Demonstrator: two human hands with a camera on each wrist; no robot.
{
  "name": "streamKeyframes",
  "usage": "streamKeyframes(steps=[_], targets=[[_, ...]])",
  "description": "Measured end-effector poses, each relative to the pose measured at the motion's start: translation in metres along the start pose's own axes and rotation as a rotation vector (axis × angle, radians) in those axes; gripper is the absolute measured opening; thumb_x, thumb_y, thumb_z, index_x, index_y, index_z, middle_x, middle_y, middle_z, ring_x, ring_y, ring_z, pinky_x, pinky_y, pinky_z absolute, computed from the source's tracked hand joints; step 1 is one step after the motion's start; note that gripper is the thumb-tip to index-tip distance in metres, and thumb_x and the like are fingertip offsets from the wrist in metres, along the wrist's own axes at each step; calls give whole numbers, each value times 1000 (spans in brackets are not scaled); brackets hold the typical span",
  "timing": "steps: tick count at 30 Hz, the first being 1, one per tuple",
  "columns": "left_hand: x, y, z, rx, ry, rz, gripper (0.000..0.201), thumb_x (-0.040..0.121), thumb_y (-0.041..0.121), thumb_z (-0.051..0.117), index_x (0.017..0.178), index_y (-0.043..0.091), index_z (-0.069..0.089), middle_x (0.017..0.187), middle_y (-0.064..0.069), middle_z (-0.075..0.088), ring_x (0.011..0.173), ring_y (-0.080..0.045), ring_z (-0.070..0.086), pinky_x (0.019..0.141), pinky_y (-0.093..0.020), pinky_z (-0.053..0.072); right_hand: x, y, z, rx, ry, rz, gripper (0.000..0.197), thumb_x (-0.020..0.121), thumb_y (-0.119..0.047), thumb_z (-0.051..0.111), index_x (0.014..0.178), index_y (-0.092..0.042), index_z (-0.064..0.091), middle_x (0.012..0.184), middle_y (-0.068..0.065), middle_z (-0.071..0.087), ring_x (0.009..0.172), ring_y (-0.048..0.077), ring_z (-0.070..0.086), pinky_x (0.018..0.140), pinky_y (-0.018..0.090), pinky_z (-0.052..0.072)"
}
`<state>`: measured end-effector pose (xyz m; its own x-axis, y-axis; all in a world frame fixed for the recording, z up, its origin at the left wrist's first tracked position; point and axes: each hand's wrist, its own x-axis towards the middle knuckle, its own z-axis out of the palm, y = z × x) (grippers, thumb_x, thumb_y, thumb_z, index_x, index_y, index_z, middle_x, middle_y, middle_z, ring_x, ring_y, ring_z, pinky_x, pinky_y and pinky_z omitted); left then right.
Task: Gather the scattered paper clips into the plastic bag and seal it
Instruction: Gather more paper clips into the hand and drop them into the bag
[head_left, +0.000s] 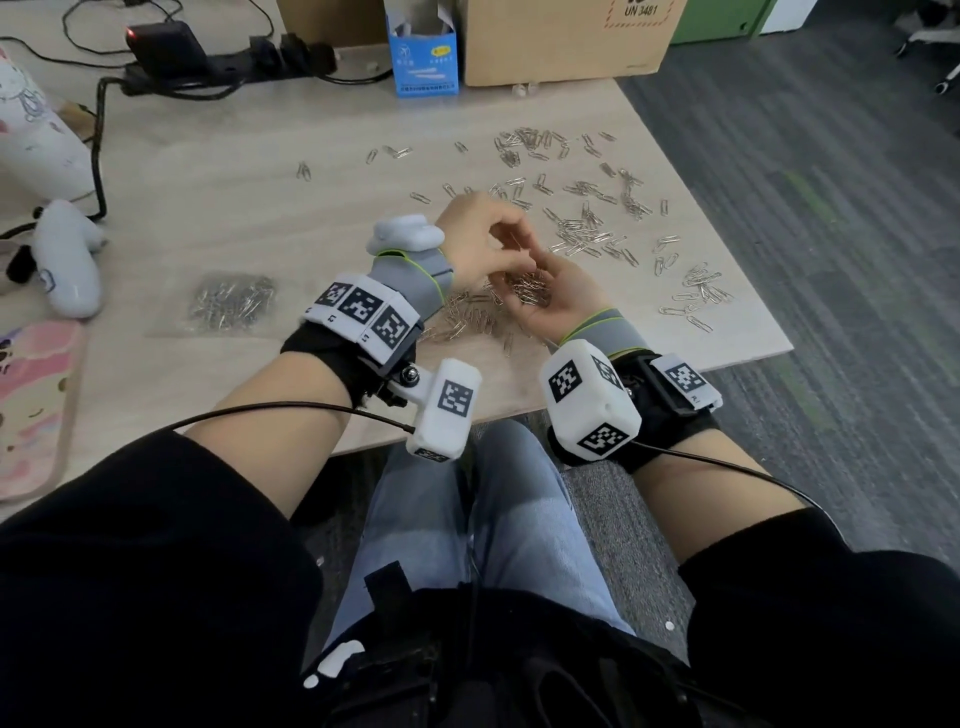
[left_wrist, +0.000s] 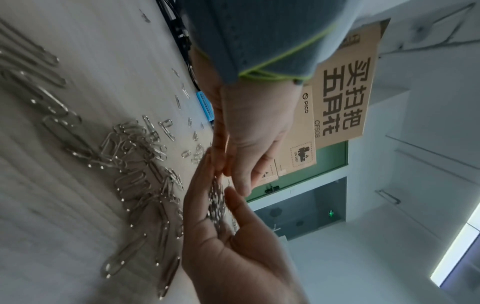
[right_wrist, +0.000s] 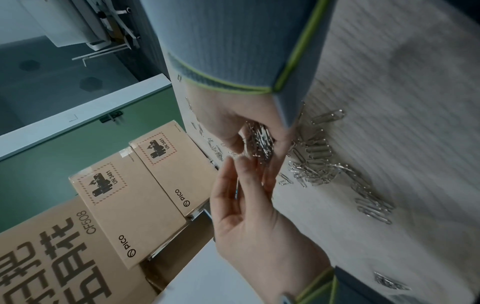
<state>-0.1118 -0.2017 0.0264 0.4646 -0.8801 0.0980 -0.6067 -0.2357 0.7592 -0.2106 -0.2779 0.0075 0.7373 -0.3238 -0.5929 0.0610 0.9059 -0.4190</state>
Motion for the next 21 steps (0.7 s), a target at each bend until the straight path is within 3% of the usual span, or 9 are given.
streamKeyframes(steps=[3,6,9,13,16,18,21], targets=[[-8,-6,-15,-3,116,-46,20,74,14,74,92,7,70,83,-1,62,69,2,59,47,-6,42,3,-1,-1,112,-26,25,27,99,-9,37,83,5,54,56,22,66,49,31,66,55,32,57],[-24,-22,-33,152,136,-179,26,69,23,79,88,8,70,74,1,62,56,8,55,50,-3,39,2,-2,-3,150,-46,46,33,101,-11,33,83,6,55,61,24,66,65,36,65,58,33,56],[-44,-33,-45,348,38,-380,34,58,36,85,75,13,67,68,-1,63,59,-10,57,62,-23,46,-2,0,-3,156,-63,51,32,101,-10,33,84,6,55,62,24,66,72,34,62,58,33,56],[-65,-38,-44,378,-146,-575,44,46,43,88,65,11,65,61,-6,69,51,-18,64,64,-28,55,-7,4,-4,149,-72,46,31,100,-9,33,84,7,54,64,24,66,81,32,59,58,34,56],[-68,-38,-34,386,-151,-558,38,50,42,87,62,12,67,58,-3,68,59,-18,64,69,-31,55,-10,5,-6,144,-73,46,31,101,-9,33,85,7,55,73,23,64,85,30,60,59,37,57],[-66,-33,-26,324,-124,-522,32,57,35,85,65,9,68,61,-6,69,55,-16,61,69,-30,54,-11,5,-8,140,-74,39,31,101,-9,33,84,7,54,77,22,63,81,31,58,54,34,57],[-60,-29,-13,250,-67,-470,20,65,26,81,64,12,68,51,3,65,45,-6,60,63,-23,53,-11,5,-11,137,-74,42,31,100,-9,33,83,6,55,66,23,67,74,31,62,55,34,57]])
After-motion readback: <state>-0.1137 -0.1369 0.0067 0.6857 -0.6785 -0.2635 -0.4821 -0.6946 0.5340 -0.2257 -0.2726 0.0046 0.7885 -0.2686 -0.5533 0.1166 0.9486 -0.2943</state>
